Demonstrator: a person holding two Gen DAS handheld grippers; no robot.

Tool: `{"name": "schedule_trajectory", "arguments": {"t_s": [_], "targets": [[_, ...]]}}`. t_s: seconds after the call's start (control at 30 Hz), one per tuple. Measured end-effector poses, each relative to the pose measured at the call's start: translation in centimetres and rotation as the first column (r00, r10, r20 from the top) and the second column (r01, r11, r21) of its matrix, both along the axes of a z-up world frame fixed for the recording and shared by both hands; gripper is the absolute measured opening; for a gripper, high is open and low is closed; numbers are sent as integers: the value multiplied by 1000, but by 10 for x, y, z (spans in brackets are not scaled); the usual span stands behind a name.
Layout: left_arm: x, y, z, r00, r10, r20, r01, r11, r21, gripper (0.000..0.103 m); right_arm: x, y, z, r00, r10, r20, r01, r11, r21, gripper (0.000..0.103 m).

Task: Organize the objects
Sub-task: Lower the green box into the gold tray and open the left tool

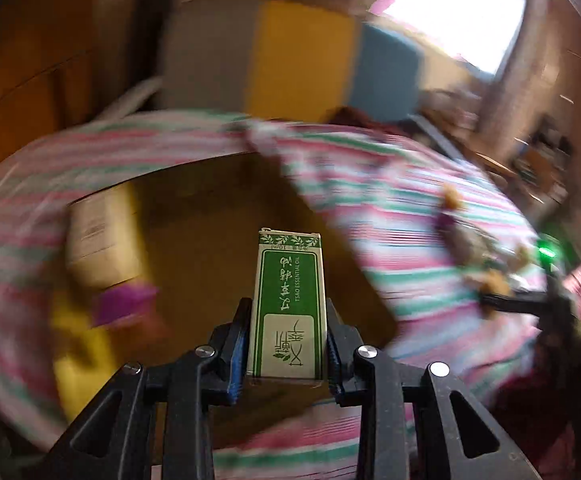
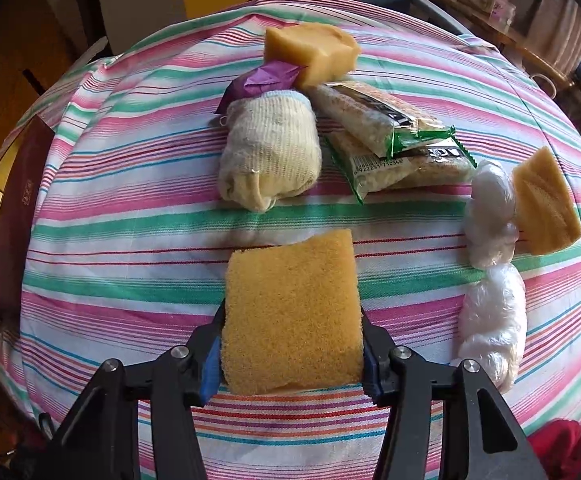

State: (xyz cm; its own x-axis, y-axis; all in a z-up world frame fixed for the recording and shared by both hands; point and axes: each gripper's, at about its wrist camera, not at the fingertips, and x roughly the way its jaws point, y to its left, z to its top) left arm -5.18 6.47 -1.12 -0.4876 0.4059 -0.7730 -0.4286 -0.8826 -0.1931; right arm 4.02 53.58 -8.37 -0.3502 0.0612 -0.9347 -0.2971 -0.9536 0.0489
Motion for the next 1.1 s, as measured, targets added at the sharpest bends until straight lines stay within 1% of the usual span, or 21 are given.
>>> {"name": "schedule_trajectory", "arguments": {"t_s": [0.03, 0.1, 0.17, 0.27, 0.33, 0.43, 0.5, 0.57, 0.6, 0.67, 0.7, 0.83, 0.9, 0.97, 1.0, 1.07, 1.1], "targets": [[-7, -18, -7, 998, 57, 32, -57, 998, -10, 31, 0, -1, 0, 1000, 1, 1, -1, 1000, 3, 56], [-13, -37, -20, 991, 116, 72, -114, 993, -36, 31, 0, -2, 0, 1000, 2, 2, -2, 1000, 8, 56], [-20, -53, -35, 978, 169, 118, -163, 985, -62, 31, 1, -4, 0, 1000, 3, 3, -3, 1000, 12, 56], [-25, -63, -53, 964, 206, 168, -195, 978, -80, 31, 0, -6, -1, 1000, 2, 3, -3, 1000, 12, 56], [-27, -64, -62, 958, 224, 178, -209, 973, -100, 31, 2, -6, 0, 1000, 3, 3, -3, 1000, 14, 56], [-29, -65, -70, 949, 246, 197, -228, 967, -110, 33, 0, -7, -1, 1000, 3, 3, -3, 1000, 13, 56], [-28, -65, -73, 952, 249, 180, -228, 965, -129, 36, -1, -8, -1, 1000, 3, 3, -3, 1000, 14, 57], [-24, -63, -69, 952, 247, 179, -228, 966, -120, 44, -2, -10, -2, 1000, 3, 3, -3, 1000, 14, 57], [-22, -62, -67, 953, 249, 171, -230, 966, -121, 45, -2, -9, -2, 1000, 3, 3, -3, 1000, 14, 57], [-18, -60, -61, 959, 243, 146, -225, 966, -127, 46, -2, -11, -2, 1000, 4, 3, -4, 1000, 20, 56], [-15, -60, -55, 962, 240, 132, -224, 966, -127, 46, -9, -15, -5, 1000, 5, 4, -5, 1000, 24, 56], [-5, -66, -31, 971, 232, 62, -226, 969, -99, 46, -15, -19, -5, 1000, -10, 2, 10, 1000, 27, 55], [0, -78, -18, 967, 253, 14, -251, 964, -85, 46, -13, -24, 8, 999, -30, -42, 30, 1000, 6, 54], [-2, -88, -9, 960, 279, -12, -279, 957, -73, 46, -12, -41, 30, 992, -22, -127, 15, 998, -55, 54], [-2, -96, -5, 955, 294, -21, -295, 954, -58, 46, -14, -53, 40, 987, -2, -162, -10, 997, -73, 54], [-3, -108, -1, 946, 322, -31, -323, 946, -38, 46, -24, -94, 65, 966, 95, -240, -122, 988, -97, 55], [-3, -115, 0, 940, 340, -32, -341, 940, -31, 46, -28, -112, 74, 954, 143, -265, -175, 980, -98, 55]]}}
